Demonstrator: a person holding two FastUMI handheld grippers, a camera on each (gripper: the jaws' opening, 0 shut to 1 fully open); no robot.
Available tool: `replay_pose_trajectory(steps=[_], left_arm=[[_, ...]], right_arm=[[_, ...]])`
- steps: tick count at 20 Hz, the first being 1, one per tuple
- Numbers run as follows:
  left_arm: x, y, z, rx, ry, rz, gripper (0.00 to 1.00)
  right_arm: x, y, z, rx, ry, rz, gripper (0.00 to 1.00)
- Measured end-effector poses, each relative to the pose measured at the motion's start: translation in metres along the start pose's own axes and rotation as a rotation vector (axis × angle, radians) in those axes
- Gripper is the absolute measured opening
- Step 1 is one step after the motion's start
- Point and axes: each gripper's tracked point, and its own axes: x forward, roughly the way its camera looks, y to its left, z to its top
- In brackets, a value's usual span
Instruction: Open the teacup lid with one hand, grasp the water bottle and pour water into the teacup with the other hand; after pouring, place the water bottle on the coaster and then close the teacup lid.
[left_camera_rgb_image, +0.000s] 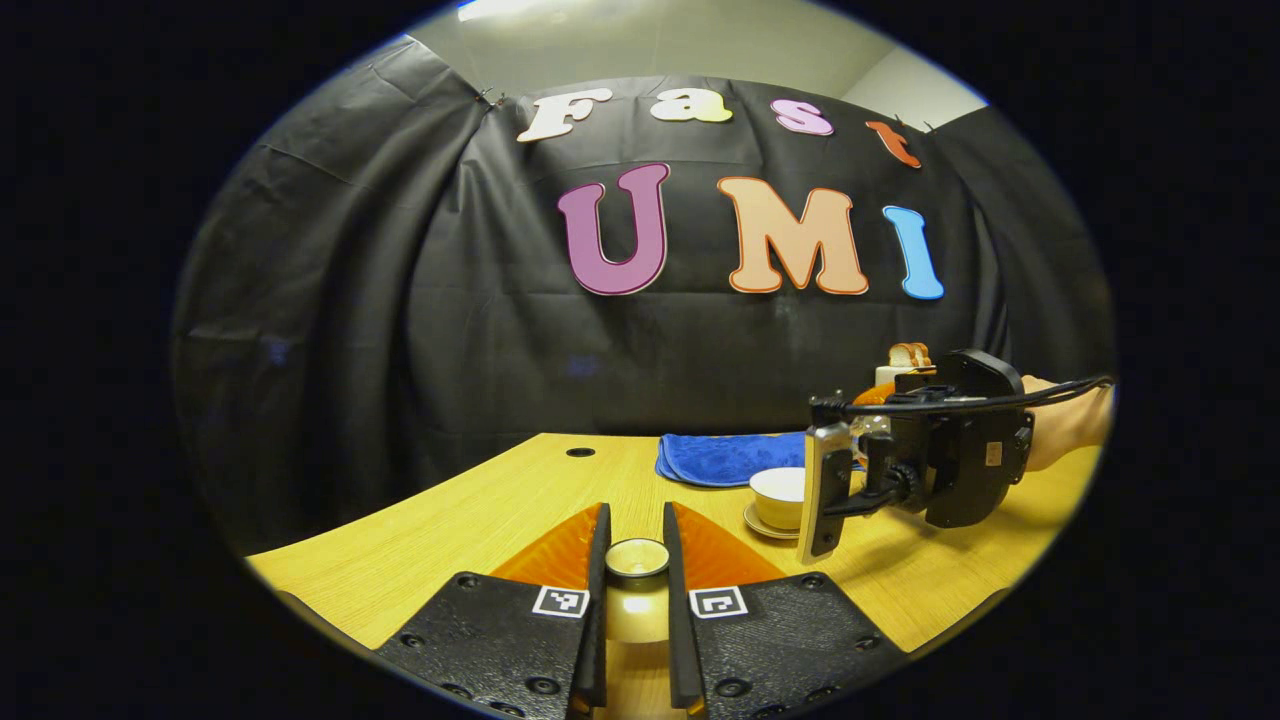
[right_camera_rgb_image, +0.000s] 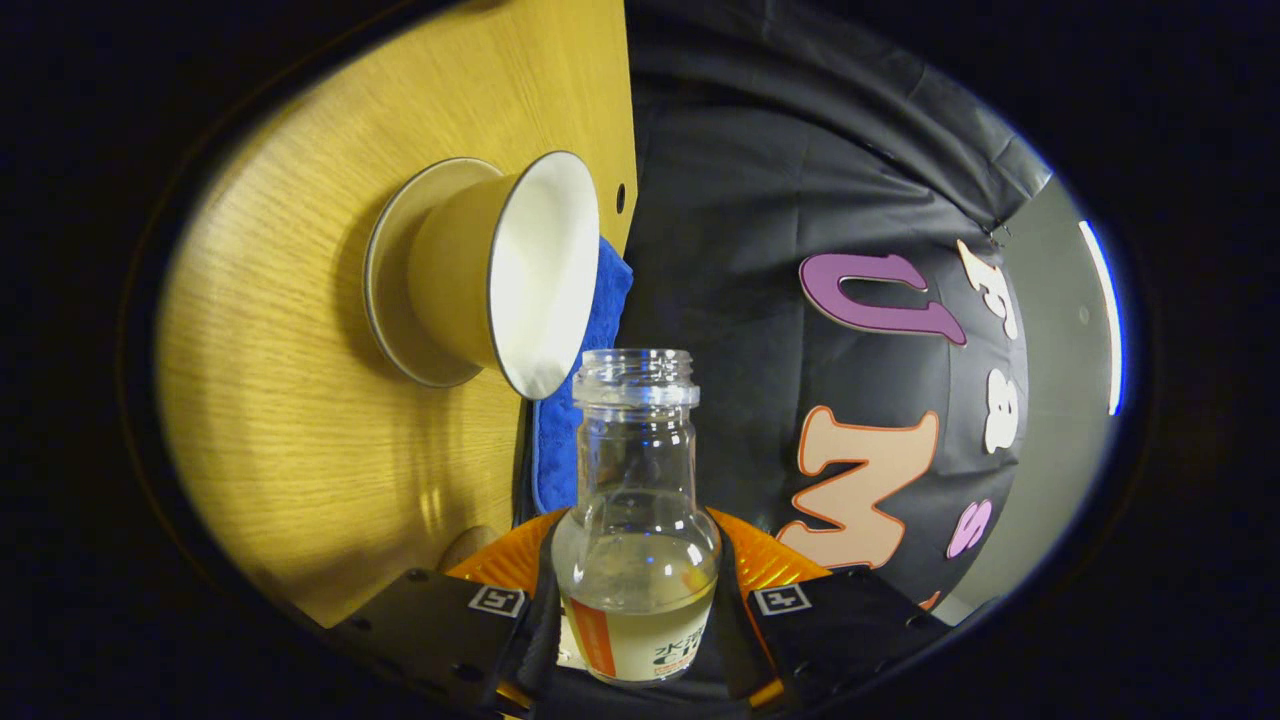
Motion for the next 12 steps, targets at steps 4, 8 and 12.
replay_pose_trajectory(steps=[4, 8, 12], left_arm=[[0.001, -0.001, 0.0, 0.0, -0.001, -0.003, 0.22], [-0.001, -0.001, 0.0, 0.0, 0.0, -0.003, 0.22], [0.001, -0.001, 0.001, 0.0, 0.0, -0.003, 0.22]], right_arm=[[0.002, -0.003, 0.001, -0.059, -0.012, -0.006, 0.67], [0.007, -0.015, 0.003, -0.116, -0.021, -0.022, 0.67], [0.007, -0.022, 0.004, -0.154, -0.027, -0.031, 0.67]])
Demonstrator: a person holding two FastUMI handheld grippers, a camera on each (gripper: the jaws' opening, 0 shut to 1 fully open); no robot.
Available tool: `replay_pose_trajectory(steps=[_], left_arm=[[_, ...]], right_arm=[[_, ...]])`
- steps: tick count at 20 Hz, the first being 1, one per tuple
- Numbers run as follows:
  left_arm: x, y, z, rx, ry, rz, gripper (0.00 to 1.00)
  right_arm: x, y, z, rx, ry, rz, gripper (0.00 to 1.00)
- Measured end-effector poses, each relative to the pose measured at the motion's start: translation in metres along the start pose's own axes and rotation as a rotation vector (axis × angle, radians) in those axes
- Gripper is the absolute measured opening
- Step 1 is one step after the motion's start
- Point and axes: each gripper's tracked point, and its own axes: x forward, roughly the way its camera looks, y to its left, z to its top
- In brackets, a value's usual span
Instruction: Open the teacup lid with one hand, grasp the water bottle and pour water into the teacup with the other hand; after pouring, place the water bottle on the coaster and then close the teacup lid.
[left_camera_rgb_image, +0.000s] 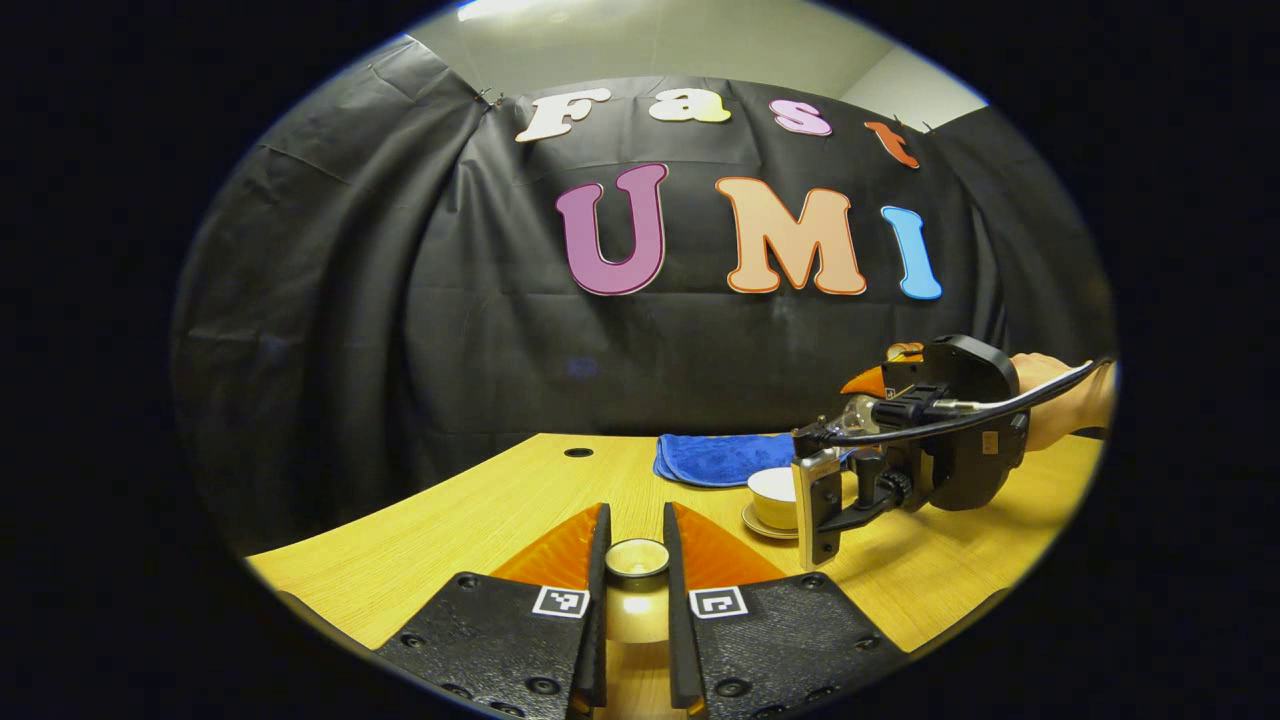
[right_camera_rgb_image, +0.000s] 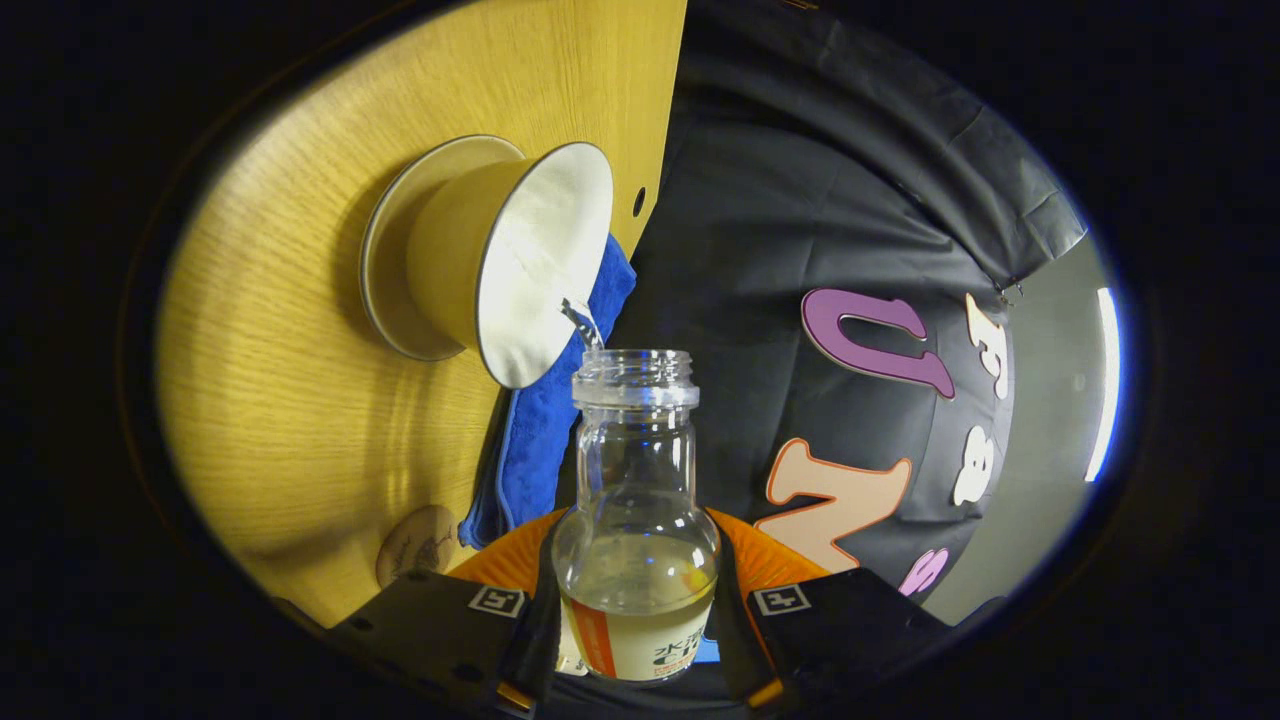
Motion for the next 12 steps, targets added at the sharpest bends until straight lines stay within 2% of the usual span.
replay_pose_trajectory(steps=[5, 12], left_arm=[[-0.001, 0.0, 0.0, 0.0, 0.0, 0.0, 0.22], [-0.002, 0.0, 0.001, 0.0, 0.0, 0.0, 0.22]], right_arm=[[0.001, -0.008, 0.009, -0.119, -0.037, -0.015, 0.67], [0.001, -0.017, 0.015, -0.198, -0.057, -0.023, 0.67]])
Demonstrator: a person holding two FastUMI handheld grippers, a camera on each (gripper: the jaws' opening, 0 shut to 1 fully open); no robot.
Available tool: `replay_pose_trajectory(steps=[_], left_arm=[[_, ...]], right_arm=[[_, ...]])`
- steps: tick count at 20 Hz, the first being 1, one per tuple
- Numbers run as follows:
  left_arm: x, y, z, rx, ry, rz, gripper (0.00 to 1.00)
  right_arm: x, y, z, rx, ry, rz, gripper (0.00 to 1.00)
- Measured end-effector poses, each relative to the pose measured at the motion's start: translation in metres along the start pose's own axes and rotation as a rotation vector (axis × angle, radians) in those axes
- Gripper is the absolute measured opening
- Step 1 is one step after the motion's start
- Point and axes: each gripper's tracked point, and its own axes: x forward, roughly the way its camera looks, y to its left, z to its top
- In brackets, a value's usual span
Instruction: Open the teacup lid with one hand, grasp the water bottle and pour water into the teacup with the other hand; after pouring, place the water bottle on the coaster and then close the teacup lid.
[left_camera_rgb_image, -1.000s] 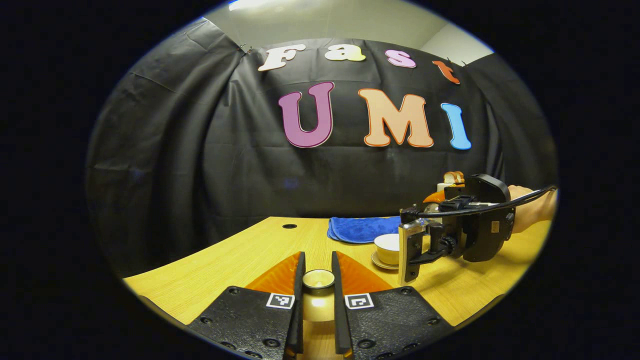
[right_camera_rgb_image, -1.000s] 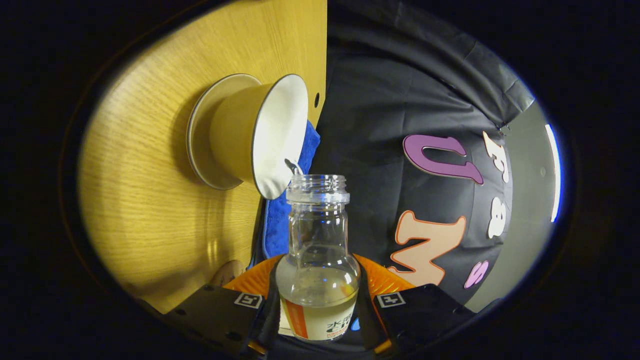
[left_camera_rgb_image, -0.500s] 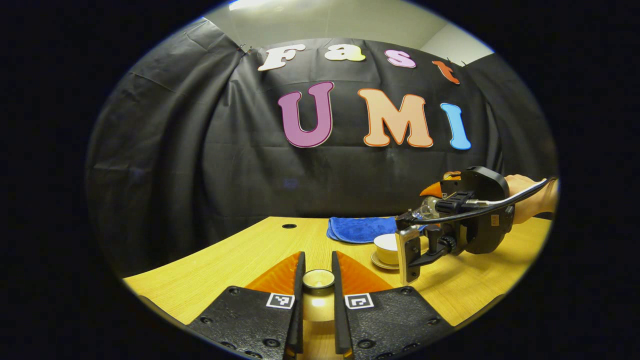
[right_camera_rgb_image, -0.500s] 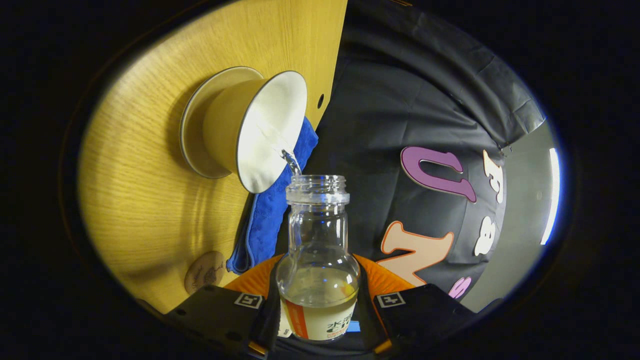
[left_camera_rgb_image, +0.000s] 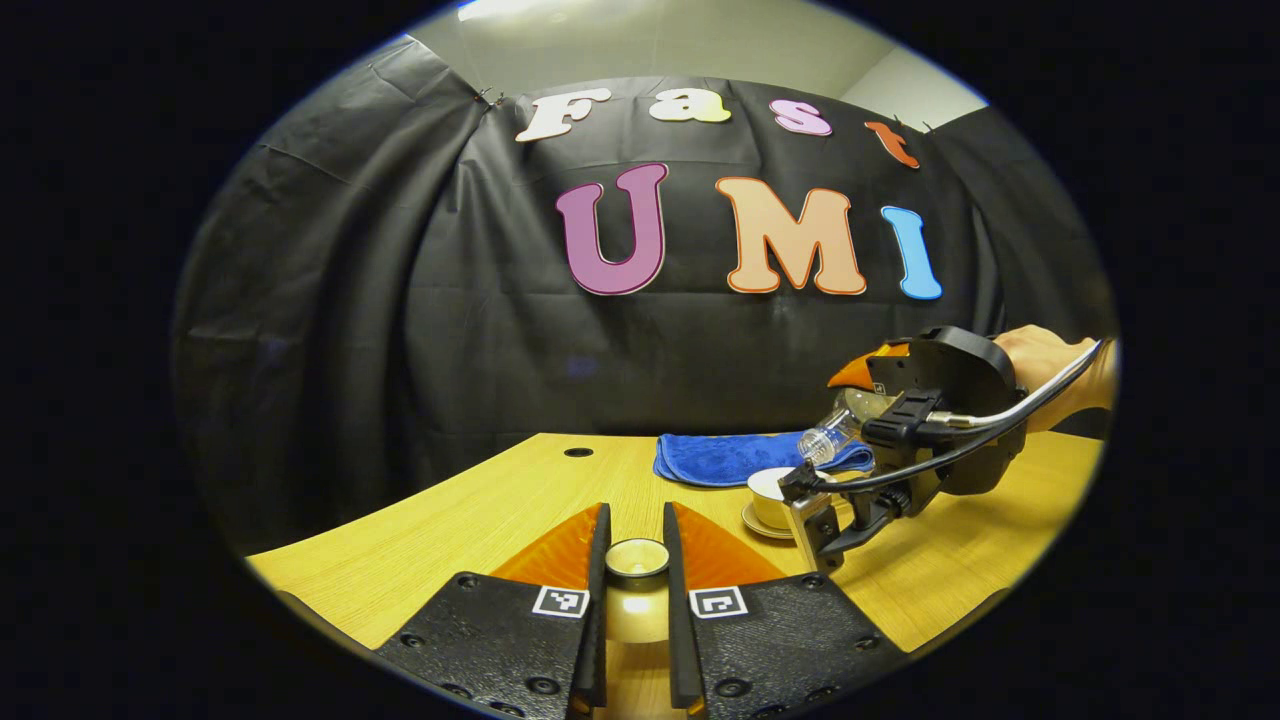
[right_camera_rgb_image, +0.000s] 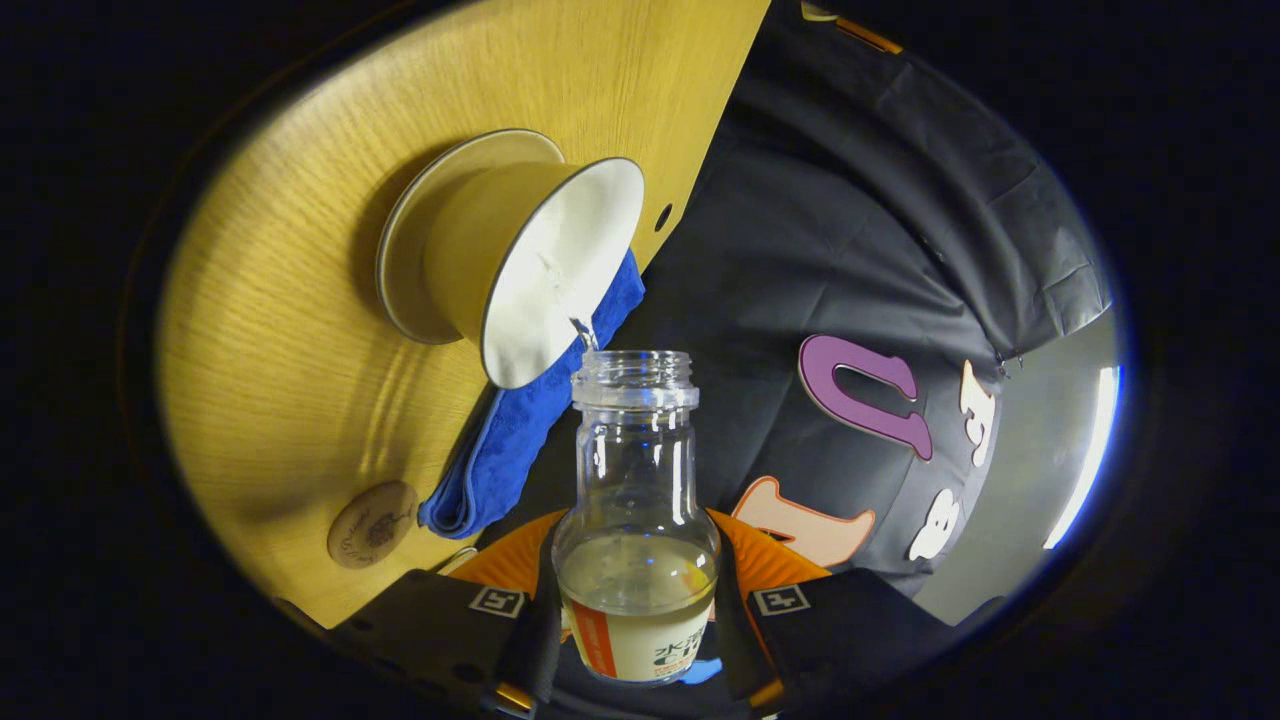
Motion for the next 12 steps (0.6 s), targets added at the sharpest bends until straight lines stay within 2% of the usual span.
replay_pose_trajectory(steps=[12], left_arm=[[0.0008, 0.0, 0.0001, 0.0, 0.0, 0.0, 0.22]], right_arm=[[-0.0026, -0.0118, 0.0031, -0.087, -0.026, -0.014, 0.67]])
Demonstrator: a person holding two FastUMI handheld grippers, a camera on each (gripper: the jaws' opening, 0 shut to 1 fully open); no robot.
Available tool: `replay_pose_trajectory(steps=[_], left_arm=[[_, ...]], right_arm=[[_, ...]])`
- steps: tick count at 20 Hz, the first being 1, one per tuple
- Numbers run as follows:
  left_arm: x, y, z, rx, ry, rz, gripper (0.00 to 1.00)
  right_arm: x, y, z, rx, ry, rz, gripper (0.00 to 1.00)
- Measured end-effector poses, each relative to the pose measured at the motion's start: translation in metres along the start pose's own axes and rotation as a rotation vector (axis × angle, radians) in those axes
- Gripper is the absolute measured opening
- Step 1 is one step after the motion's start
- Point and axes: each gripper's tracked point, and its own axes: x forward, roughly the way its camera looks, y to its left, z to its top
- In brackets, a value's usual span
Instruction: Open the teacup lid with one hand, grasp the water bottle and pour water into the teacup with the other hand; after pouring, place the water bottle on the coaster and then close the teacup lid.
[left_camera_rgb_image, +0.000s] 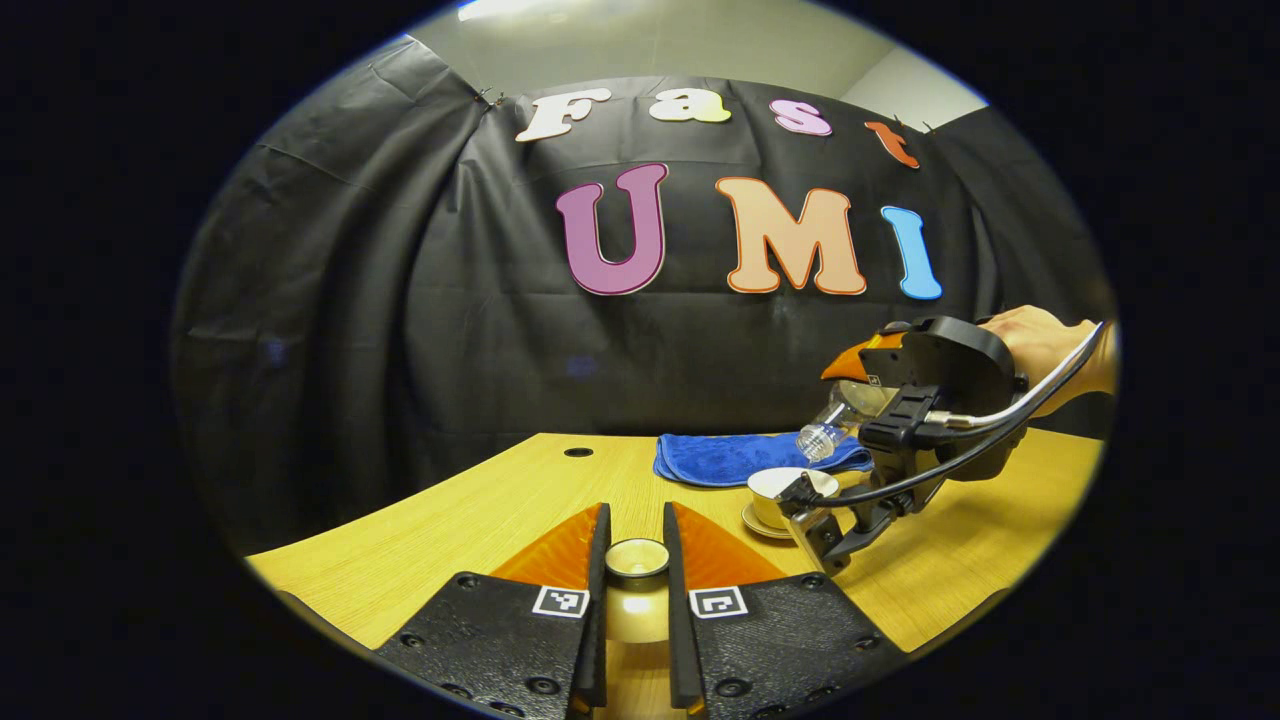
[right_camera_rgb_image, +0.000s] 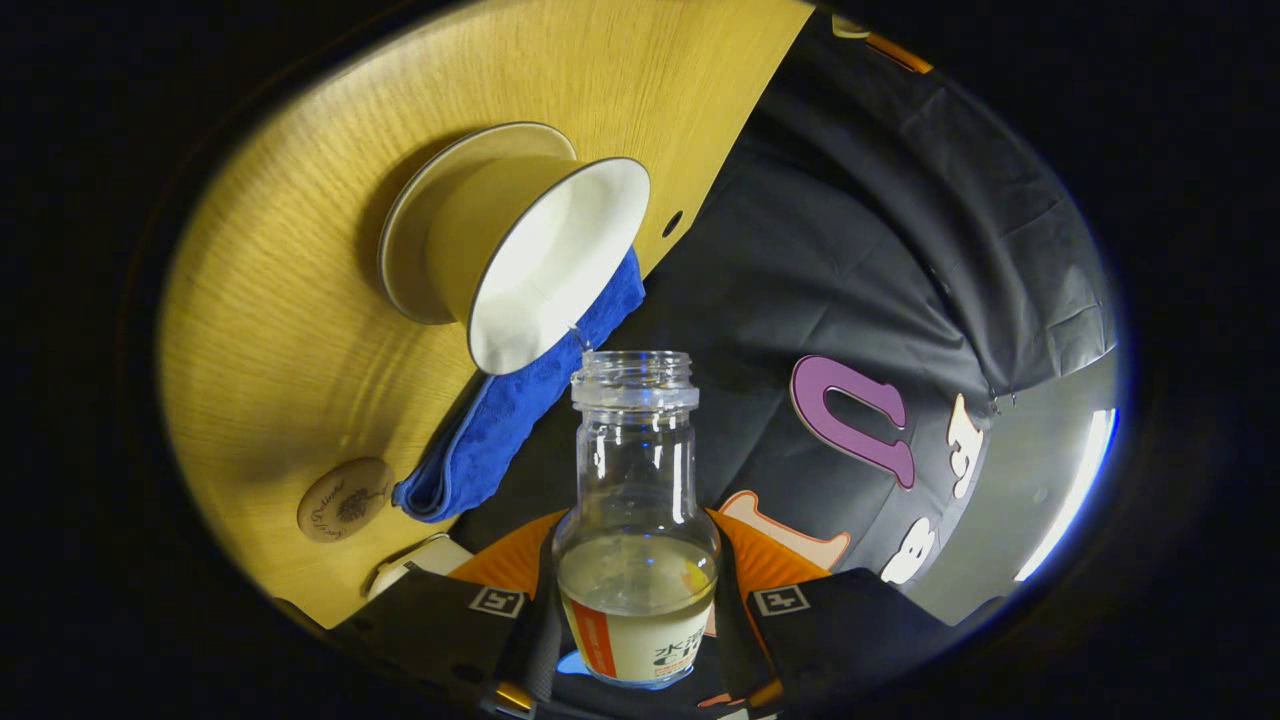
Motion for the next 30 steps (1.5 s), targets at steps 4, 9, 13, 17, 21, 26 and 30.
replay_pose_trajectory(steps=[4, 9, 13, 17, 21, 26, 30], left_arm=[[0.0, 0.0, -0.001, 0.0, 0.0, 0.0, 0.22], [0.0, 0.0, 0.0, 0.0, 0.0, 0.0, 0.22], [0.0, 0.0, 0.0, 0.0, 0.0, 0.0, 0.22], [-0.001, 0.0, 0.0, 0.0, 0.0, 0.001, 0.22], [0.0, 0.0, 0.0, 0.001, -0.001, 0.001, 0.22], [0.0, 0.0, 0.0, 0.001, 0.0, 0.001, 0.22], [0.0, 0.0, 0.001, 0.001, 0.0, 0.002, 0.22]], right_arm=[[0.0, -0.001, 0.001, -0.006, -0.007, 0.003, 0.67], [0.0, -0.001, 0.002, -0.009, -0.012, 0.005, 0.67], [0.0, -0.002, 0.002, -0.008, -0.011, 0.006, 0.67], [0.001, -0.002, 0.002, -0.009, -0.016, 0.013, 0.67], [0.001, 0.004, 0.0, 0.085, -0.01, 0.039, 0.67], [0.001, 0.012, 0.003, 0.29, -0.01, 0.092, 0.68], [-0.003, 0.018, 0.005, 0.461, -0.007, 0.14, 0.69]])
